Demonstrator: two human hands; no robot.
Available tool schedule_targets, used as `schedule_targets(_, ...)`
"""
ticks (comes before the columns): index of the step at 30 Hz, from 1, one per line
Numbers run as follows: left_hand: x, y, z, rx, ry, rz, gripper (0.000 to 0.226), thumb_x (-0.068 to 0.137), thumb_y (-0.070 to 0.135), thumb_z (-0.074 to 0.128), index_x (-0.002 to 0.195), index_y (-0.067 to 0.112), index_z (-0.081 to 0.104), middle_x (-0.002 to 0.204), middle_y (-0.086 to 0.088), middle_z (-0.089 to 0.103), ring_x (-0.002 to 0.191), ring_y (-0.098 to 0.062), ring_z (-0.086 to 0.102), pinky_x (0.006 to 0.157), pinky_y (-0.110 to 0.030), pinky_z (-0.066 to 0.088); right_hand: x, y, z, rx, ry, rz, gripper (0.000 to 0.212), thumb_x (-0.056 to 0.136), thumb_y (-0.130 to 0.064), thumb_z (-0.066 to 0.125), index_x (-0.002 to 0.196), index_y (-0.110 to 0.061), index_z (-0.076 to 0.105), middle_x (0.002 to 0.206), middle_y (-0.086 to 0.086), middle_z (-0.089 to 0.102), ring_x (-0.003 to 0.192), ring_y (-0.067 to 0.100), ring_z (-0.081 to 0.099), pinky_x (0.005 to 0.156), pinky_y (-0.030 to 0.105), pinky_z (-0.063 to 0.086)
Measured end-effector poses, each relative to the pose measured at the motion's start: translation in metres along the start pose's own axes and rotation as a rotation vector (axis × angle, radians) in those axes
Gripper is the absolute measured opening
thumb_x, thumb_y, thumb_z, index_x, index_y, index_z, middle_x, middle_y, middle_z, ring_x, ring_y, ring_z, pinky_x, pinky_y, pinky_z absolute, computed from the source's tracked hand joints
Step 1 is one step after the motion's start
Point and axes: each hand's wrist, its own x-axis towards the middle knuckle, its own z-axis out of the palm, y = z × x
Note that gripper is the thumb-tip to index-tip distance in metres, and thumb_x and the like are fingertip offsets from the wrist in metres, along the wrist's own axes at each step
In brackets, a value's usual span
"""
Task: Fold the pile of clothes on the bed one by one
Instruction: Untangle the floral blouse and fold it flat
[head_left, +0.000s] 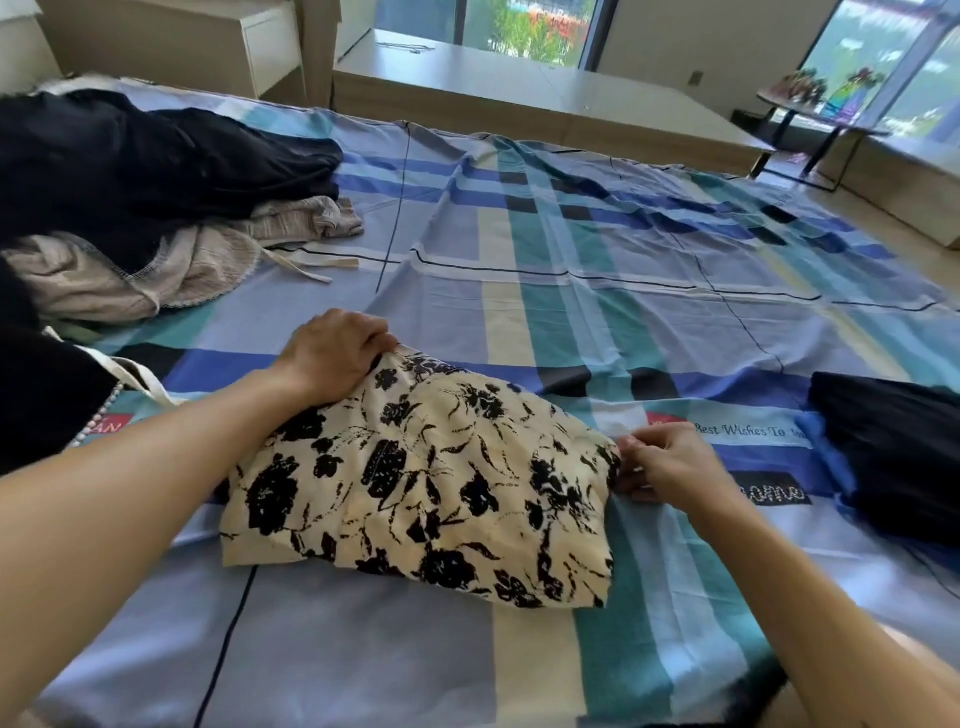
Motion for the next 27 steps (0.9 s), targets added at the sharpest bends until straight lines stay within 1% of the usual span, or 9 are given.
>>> schedule_targets(3, -0.001, -0.003, -0.003, 0.025, -0.166, -0.196, 0.040, 0.102, 0.057, 0.036, 0.091, 0.023, 0.054, 0.104, -0.007, 0.064, 0.093, -0.028, 0.057, 0.081, -0.042, 0.046, -0.007, -0.002, -0.003, 0.158, -0.035, 0.070, 0.030, 0.104, -0.027, 0.051, 0.099, 0.000, 0.064, 0.093, 0.021, 0.072, 0.072, 0.028, 0.071, 0.064, 0.037, 0.059)
schedule_targets(7, -0.011, 0.008, -0.020, -0.078, -0.365, -0.233, 0.111, 0.066, 0.101, 0.018, 0.145, 0.027, 0.038, 0.148, -0.006, 0.048, 0.121, -0.025, 0.055, 0.107, -0.051, 0.043, -0.027, -0.012, 0.001, 0.280, -0.220, 0.154, 0.049, 0.084, -0.060, 0.058, 0.112, -0.020, 0.057, 0.105, 0.018, 0.072, 0.097, 0.034, 0.071, 0.081, 0.042, 0.059)
schedule_targets(11, -0.022, 0.018, -0.025, -0.061, -0.629, -0.248, 0.126, 0.047, 0.105, 0.047, 0.151, 0.034, 0.030, 0.137, 0.003, 0.055, 0.116, -0.018, 0.058, 0.105, -0.043, 0.045, -0.042, -0.014, 0.019, 0.315, -0.442, 0.120, 0.062, 0.074, -0.048, 0.082, 0.121, -0.012, 0.066, 0.111, 0.012, 0.075, 0.104, 0.030, 0.071, 0.091, 0.047, 0.058)
schedule_targets(14, -0.023, 0.009, -0.029, -0.097, -0.647, -0.322, 0.138, 0.036, 0.095, 0.071, 0.151, 0.028, 0.033, 0.148, 0.006, 0.045, 0.130, -0.020, 0.048, 0.114, -0.043, 0.039, -0.049, -0.008, 0.025, 0.397, -0.554, 0.115, 0.067, 0.064, -0.036, 0.088, 0.120, -0.006, 0.068, 0.118, 0.018, 0.071, 0.112, 0.037, 0.067, 0.104, 0.054, 0.049)
schedule_targets(16, -0.024, 0.001, -0.031, -0.153, -0.645, -0.386, 0.122, 0.035, 0.089, 0.079, 0.132, 0.019, 0.055, 0.131, 0.000, 0.060, 0.113, -0.021, 0.059, 0.100, -0.038, 0.049, -0.056, -0.002, 0.025, 0.448, -0.623, 0.080, 0.065, 0.063, -0.029, 0.087, 0.120, -0.005, 0.068, 0.119, 0.019, 0.070, 0.111, 0.036, 0.068, 0.101, 0.049, 0.052)
schedule_targets(18, -0.028, 0.002, -0.034, -0.204, -0.658, -0.451, 0.097, 0.043, 0.083, 0.082, 0.109, 0.015, 0.061, 0.107, -0.004, 0.067, 0.093, -0.022, 0.064, 0.080, -0.033, 0.053, -0.064, 0.002, 0.027, 0.457, -0.648, 0.050, 0.075, 0.060, -0.020, 0.089, 0.127, -0.006, 0.059, 0.120, 0.019, 0.070, 0.111, 0.035, 0.068, 0.098, 0.047, 0.054)
schedule_targets(22, -0.032, 0.007, -0.027, -0.500, -0.692, -0.701, 0.055, 0.089, 0.054, 0.067, 0.110, 0.003, 0.066, 0.091, -0.012, 0.073, 0.071, -0.025, 0.069, 0.066, -0.034, 0.056, -0.065, 0.003, 0.032, 0.534, -0.507, 0.093, 0.072, 0.068, 0.012, 0.078, 0.130, -0.007, 0.047, 0.114, 0.023, 0.071, 0.095, 0.037, 0.073, 0.073, 0.042, 0.062)
schedule_targets(24, -0.035, 0.010, -0.024, -0.771, -0.586, -0.831, 0.042, 0.098, 0.045, 0.059, 0.100, 0.004, 0.070, 0.083, -0.014, 0.073, 0.065, -0.026, 0.070, 0.068, -0.038, 0.059, -0.055, -0.003, 0.029, 0.577, -0.355, 0.107, 0.060, 0.076, 0.014, 0.068, 0.128, -0.010, 0.049, 0.110, 0.023, 0.072, 0.088, 0.037, 0.074, 0.064, 0.042, 0.062)
schedule_targets(27, -0.034, 0.012, -0.022, -0.991, -0.476, -0.791, 0.046, 0.099, 0.051, 0.052, 0.101, 0.009, 0.070, 0.098, -0.012, 0.074, 0.086, -0.024, 0.070, 0.084, -0.039, 0.056, -0.029, -0.012, 0.012, 0.614, -0.135, 0.151, 0.048, 0.083, 0.008, 0.066, 0.124, -0.012, 0.052, 0.106, 0.021, 0.071, 0.067, 0.029, 0.074, 0.051, 0.036, 0.058)
